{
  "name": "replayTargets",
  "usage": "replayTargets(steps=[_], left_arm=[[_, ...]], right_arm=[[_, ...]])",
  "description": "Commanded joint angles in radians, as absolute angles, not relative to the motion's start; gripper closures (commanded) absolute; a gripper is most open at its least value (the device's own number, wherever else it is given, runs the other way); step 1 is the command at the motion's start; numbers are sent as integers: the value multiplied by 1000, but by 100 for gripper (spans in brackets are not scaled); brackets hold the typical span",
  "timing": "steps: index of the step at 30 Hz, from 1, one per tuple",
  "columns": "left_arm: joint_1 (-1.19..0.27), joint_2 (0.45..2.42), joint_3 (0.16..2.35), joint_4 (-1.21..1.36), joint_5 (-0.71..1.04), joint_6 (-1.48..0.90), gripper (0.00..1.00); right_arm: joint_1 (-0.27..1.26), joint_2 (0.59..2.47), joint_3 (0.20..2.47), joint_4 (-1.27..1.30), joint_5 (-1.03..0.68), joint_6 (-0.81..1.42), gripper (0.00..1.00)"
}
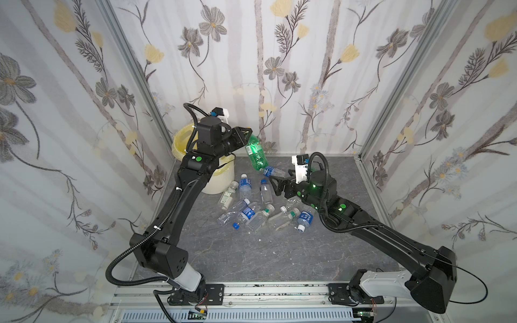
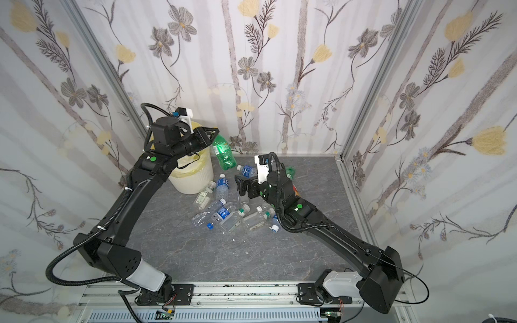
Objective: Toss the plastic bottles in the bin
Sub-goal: 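Carry the green bottle over the bin with the left gripper while the right withdraws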
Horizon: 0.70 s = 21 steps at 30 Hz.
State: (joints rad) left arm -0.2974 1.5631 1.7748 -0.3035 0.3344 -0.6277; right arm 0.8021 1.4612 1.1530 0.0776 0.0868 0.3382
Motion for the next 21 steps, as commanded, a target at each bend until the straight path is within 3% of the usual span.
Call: replayTargets(steps=[1,11,21], left_arm=[[-229,1536,1792,-313,354,-617,89],[4,1476,1905,-319,355,-603,88],[35,1453,2119,-316,134,-471,84]], right_arm=[[814,1528,1247,45,102,298,0],[900,1751,1575,-81,127,310,0],[910,1747,1534,-66,145,314,0]])
